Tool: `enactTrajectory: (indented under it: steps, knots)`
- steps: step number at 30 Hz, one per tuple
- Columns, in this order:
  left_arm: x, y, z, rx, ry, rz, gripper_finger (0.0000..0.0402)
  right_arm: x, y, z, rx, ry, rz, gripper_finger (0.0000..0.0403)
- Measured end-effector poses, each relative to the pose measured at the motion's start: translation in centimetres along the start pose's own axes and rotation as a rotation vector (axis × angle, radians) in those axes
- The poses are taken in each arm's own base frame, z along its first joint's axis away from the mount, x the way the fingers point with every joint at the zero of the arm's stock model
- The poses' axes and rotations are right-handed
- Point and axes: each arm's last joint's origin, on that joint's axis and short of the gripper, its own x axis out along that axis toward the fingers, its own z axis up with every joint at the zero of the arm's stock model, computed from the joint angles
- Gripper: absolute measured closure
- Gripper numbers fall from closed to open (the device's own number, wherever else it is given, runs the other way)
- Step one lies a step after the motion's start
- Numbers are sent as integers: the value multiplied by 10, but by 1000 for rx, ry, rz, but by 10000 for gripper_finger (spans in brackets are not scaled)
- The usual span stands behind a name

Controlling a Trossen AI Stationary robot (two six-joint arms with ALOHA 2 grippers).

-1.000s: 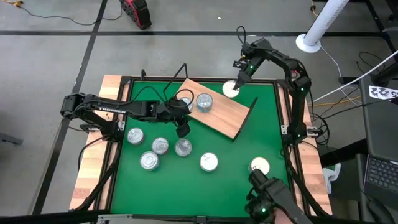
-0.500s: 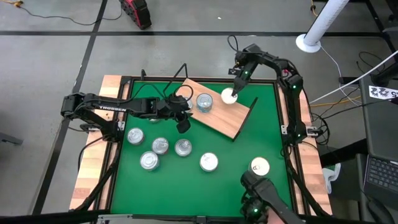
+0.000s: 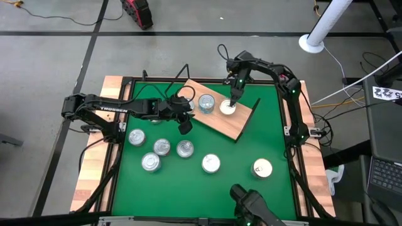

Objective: Stack canned seafood by type on shelf
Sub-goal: Put the blue-pink tuna can on the shelf

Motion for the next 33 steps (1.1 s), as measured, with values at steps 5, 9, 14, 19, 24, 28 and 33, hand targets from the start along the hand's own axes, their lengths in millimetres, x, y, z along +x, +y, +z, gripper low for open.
enactTrajectory:
  steps: [5, 9, 14, 19, 24, 28, 33]
  knots:
    - [0, 0, 0, 0, 0, 0, 273, 1, 0, 1, -8, 8, -12, 208]
    - [0, 0, 0, 0, 0, 0, 273, 1, -1, 1, -16, 1, -20, 208]
    - [0, 0, 0, 1, 0, 0, 273, 2, -1, 2, -34, 36, -78, 208]
    - [0, 0, 0, 1, 0, 0, 273, 1, -1, 2, -39, 44, -96, 207]
    - [0, 0, 0, 1, 0, 0, 273, 1, -1, 3, -40, 44, -99, 207]
    - [0, 0, 0, 1, 0, 0, 273, 1, -1, 3, -42, 42, -100, 207]
    - [0, 0, 0, -1, 0, 0, 273, 1, -2, 3, -43, 41, -102, 207]
